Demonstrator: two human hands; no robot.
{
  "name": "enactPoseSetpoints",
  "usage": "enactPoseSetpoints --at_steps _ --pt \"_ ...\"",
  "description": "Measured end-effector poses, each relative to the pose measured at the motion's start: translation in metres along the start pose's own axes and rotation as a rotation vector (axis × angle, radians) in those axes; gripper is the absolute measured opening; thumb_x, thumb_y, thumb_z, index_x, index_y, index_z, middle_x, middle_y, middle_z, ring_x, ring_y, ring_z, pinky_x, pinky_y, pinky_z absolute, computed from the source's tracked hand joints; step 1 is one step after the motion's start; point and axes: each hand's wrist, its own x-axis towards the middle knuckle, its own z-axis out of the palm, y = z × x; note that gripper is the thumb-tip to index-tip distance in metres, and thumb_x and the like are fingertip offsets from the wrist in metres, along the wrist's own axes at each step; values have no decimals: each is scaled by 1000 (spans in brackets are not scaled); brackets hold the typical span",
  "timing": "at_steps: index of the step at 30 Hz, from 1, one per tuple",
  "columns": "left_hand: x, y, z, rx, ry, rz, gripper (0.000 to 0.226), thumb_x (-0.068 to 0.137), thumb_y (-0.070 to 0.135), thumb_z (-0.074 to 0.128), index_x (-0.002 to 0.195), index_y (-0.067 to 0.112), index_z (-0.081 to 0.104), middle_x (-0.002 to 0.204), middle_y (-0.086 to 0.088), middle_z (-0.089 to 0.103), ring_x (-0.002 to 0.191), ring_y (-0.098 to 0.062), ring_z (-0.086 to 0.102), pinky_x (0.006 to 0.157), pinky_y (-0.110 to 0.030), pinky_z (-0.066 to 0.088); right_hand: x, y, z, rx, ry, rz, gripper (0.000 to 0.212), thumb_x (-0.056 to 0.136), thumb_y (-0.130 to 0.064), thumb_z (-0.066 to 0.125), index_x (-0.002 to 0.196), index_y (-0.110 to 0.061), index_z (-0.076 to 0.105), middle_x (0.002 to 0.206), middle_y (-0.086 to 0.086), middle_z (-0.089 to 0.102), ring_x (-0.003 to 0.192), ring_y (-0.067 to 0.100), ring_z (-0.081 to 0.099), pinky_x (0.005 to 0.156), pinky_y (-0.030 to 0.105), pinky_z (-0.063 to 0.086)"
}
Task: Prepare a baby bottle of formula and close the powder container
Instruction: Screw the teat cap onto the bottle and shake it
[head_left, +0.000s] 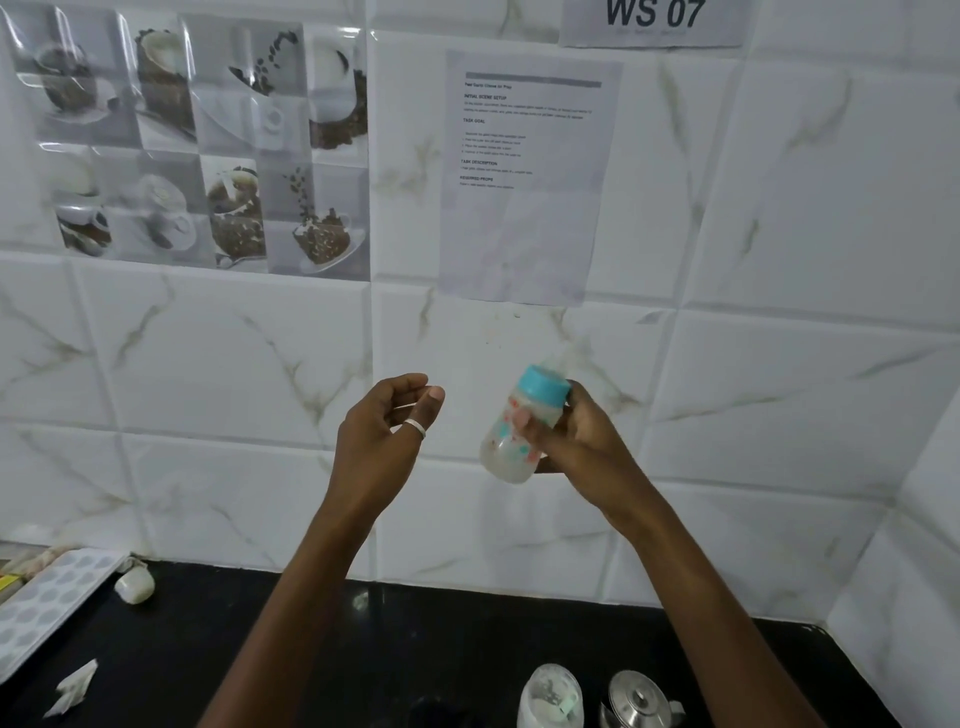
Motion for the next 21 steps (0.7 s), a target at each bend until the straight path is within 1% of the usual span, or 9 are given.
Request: enactPoseSetpoints --at_steps 2,4,6,9,13,15,18,19,21 --pt "0 1 0 -1 -7 1 21 94 50 70 113 42 67 109 16 76 105 -5 72 100 -42 58 2 -3 0 167 112 -2 67 72 -52 82 127 -23 58 118 0 72 113 25 70 77 43 63" --pt "0 1 -2 -1 -9 2 19 93 50 71 111 42 67 109 16 76 106 -5 72 100 -42 58 5 -6 -1 379 228 -17 61 78 -48 76 129 -22 57 122 7 70 111 26 71 78 52 63" --pt "1 2 -4 1 -3 -2 20 94 49 71 112 41 67 110 15 76 106 -6 72 101 -42 58 6 -7 1 276 192 -8 52 84 -49 76 126 -24 57 118 4 71 109 24 71 76 49 63" --pt "1 3 -6 0 11 -4 22 94 49 70 114 40 67 111 13 75 106 -6 72 101 -43 58 2 -4 4 53 27 24 61 77 -54 79 124 -22 58 108 -7 74 110 22 71 73 40 63" --pt "0 2 -8 -8 8 -3 22 94 49 71 114 39 67 110 14 75 106 -6 72 101 -43 58 6 -12 -2 350 215 -26 54 83 -44 71 130 -19 57 119 7 71 110 28 72 76 53 62" --pt "0 2 -9 -6 10 -7 23 94 48 70 115 38 68 110 14 75 107 -7 72 101 -43 58 6 -12 0 263 192 -34 52 85 -44 70 129 -21 56 120 5 70 112 27 71 77 48 63" --pt "0 3 -8 -5 16 -8 24 95 48 70 116 37 68 111 12 75 108 -9 72 101 -44 58 -1 -4 4 3 -18 15 49 83 -48 78 122 -26 59 114 -2 73 112 24 70 75 39 63" --pt "0 4 -8 -8 14 -7 23 94 49 70 115 39 67 112 13 75 108 -9 72 101 -43 58 -1 -4 4 9 -15 12 52 81 -49 79 123 -25 59 113 -3 73 111 24 70 77 41 63" --pt "-1 4 -7 -19 6 -7 20 94 49 70 112 41 67 112 14 75 108 -8 72 101 -43 58 0 -6 3 215 112 -2 50 84 -47 76 125 -23 60 111 -2 75 110 26 71 77 49 63"
